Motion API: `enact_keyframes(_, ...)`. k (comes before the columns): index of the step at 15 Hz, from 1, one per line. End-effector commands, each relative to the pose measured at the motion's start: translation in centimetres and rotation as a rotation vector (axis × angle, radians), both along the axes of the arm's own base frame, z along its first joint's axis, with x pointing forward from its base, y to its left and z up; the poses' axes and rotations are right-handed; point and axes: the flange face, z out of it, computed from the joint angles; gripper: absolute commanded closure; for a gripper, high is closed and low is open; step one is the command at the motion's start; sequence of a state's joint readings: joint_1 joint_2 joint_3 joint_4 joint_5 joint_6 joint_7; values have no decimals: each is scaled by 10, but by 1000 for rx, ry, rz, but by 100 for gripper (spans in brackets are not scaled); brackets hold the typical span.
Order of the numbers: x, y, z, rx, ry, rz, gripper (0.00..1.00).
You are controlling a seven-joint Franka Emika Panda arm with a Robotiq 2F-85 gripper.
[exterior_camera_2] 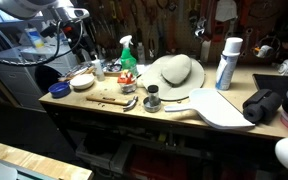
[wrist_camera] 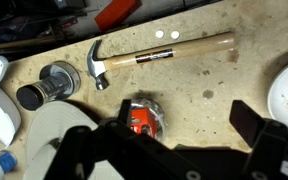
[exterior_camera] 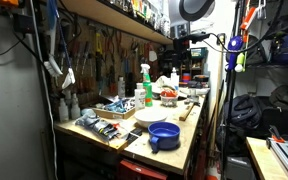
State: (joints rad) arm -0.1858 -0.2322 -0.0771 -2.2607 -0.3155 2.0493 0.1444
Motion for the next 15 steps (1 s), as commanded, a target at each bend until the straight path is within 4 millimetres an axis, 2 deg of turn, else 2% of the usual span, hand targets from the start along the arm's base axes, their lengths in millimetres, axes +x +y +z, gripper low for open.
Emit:
enact_keyframes(1,3,0,-1,1,6,0,0)
enact_keyframes(3,7,2,-3,26,6,27,0)
enact_keyframes(4,13,-7,-6,54,23,82,0)
enact_keyframes(8,40,-71,-14,140,160,222,0)
enact_keyframes(11,50,-115,-14,279,216,280,0)
enact_keyframes(12,51,-124,-16,314,254,299,0)
enact_keyframes(13,38,-107,-11,241,204,263,0)
enact_keyframes(15,45,-124,-14,280,239,282,0)
